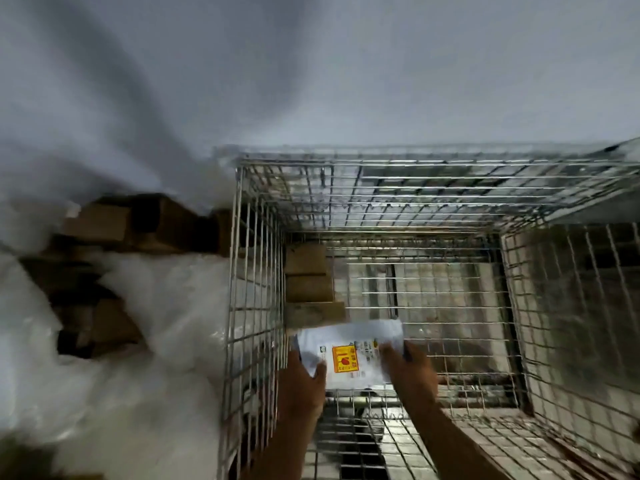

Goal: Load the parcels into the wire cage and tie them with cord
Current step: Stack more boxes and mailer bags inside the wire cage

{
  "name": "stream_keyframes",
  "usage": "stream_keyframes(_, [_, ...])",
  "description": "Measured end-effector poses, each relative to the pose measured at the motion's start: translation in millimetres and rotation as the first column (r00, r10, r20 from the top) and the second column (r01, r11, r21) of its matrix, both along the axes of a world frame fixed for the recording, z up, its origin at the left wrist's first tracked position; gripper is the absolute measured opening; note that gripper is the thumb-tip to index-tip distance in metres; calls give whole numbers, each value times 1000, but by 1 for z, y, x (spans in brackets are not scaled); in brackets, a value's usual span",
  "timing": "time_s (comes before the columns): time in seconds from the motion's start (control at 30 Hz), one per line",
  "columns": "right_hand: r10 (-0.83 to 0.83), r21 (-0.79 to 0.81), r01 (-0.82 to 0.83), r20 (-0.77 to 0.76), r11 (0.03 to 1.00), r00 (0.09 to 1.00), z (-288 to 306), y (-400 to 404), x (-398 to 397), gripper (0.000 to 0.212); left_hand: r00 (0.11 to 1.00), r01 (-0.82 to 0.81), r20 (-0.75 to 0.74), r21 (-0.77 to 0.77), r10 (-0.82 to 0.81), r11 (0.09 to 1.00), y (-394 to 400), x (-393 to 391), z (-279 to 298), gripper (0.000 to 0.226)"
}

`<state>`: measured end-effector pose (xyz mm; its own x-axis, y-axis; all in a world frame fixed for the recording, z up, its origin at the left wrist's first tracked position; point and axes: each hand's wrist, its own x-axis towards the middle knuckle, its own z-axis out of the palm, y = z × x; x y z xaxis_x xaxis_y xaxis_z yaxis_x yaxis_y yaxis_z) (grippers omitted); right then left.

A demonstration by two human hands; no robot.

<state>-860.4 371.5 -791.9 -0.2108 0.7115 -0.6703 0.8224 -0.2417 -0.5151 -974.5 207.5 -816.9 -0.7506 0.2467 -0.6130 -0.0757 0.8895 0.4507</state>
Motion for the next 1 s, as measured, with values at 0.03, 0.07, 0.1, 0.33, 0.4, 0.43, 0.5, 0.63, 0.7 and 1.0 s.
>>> stream_keyframes(0.03, [30, -30, -29, 40, 999, 999, -34, -10, 8, 37, 999, -17, 43, -29, 18, 999, -12, 9, -31, 65])
stream_keyframes(0.07, [48, -61, -44, 67, 997, 997, -58, -17, 15, 38, 994, -34, 99, -53, 39, 998, -23, 18, -62, 63])
stream_keyframes(0.1, [50, -104, -41, 83, 994, 995, -86, -25, 19, 35, 987, -63, 146, -74, 74, 995, -35, 26, -94, 63])
stream_keyframes(0.33, [-67, -177, 73, 40, 982, 997, -215, -55, 13, 14, 984, -90, 139, -152, 111, 984, -34, 20, -179, 56])
stream_keyframes(0.4, [-137, -211, 132, -8, 969, 991, -235, -63, 4, 20, 999, -9, 47, -97, 14, 995, -38, 17, -200, 71])
stream_keyframes(0.43, [-143, -211, 138, -9, 968, 990, -243, -67, -1, 21, 998, 55, 14, -71, -54, 996, -40, 16, -205, 75])
stream_keyframes(0.5, [-138, -231, 131, -12, 964, 990, -253, -72, -8, 23, 990, 144, 8, -57, -144, 988, -35, 14, -208, 77])
stream_keyframes(0.63, [-168, -398, 126, -70, 909, 983, -257, -76, -15, 45, 979, 65, 194, -51, -54, 997, -20, 15, -193, 68])
stream_keyframes(0.7, [-290, -442, 230, -73, 867, 954, -253, -75, -13, 87, 970, 17, 241, -60, -2, 998, -16, 12, -176, 63])
stream_keyframes(1.0, [64, -182, -109, -237, 977, 970, 31, -14, -112, 68, 987, 150, 15, 230, -158, 962, 57, -67, 65, 84])
